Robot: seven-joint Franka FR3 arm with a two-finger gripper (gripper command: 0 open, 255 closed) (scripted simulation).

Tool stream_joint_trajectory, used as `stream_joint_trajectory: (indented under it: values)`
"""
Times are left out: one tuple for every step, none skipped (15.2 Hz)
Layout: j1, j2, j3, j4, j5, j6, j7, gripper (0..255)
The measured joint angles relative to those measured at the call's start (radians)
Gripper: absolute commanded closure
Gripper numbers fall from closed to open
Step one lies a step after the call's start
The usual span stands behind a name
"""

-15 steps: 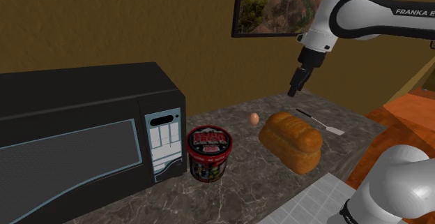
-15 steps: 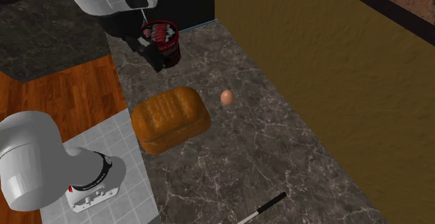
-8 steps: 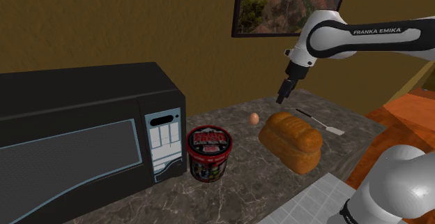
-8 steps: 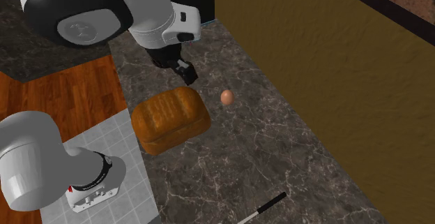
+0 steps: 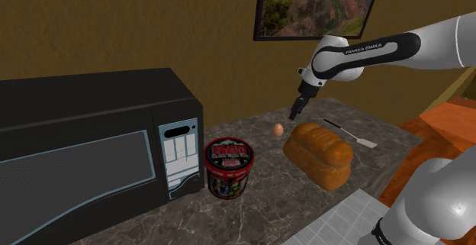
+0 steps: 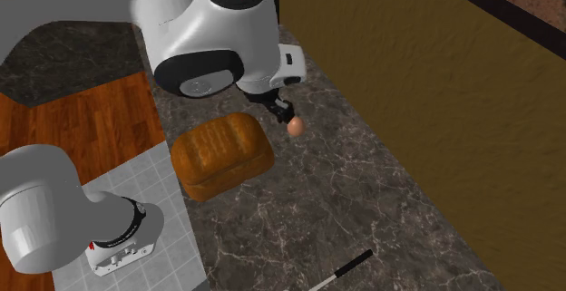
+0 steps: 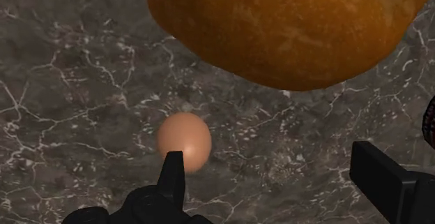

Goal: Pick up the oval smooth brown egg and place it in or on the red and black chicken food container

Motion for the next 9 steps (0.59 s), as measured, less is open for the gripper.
stream_joint_trajectory:
  values:
    - [0.008,0.038,-0.005,0.017,0.015,0.023,-0.016,0]
    - [0.014,0.078,-0.014,0.022,0.032,0.057,-0.040,0]
    - [0.017,0.113,-0.025,0.031,0.049,0.082,-0.068,0]
    - [0.023,0.158,-0.033,0.052,0.069,0.107,-0.094,0]
    - [0.026,0.199,-0.041,0.069,0.091,0.129,-0.123,0]
    - [0.028,0.238,-0.050,0.091,0.113,0.144,-0.154,0]
    - [0.027,0.274,-0.058,0.104,0.137,0.163,-0.188,0]
    - [0.029,0.314,-0.062,0.125,0.163,0.180,-0.216,0]
    - [0.028,0.344,-0.064,0.139,0.183,0.193,-0.240,0]
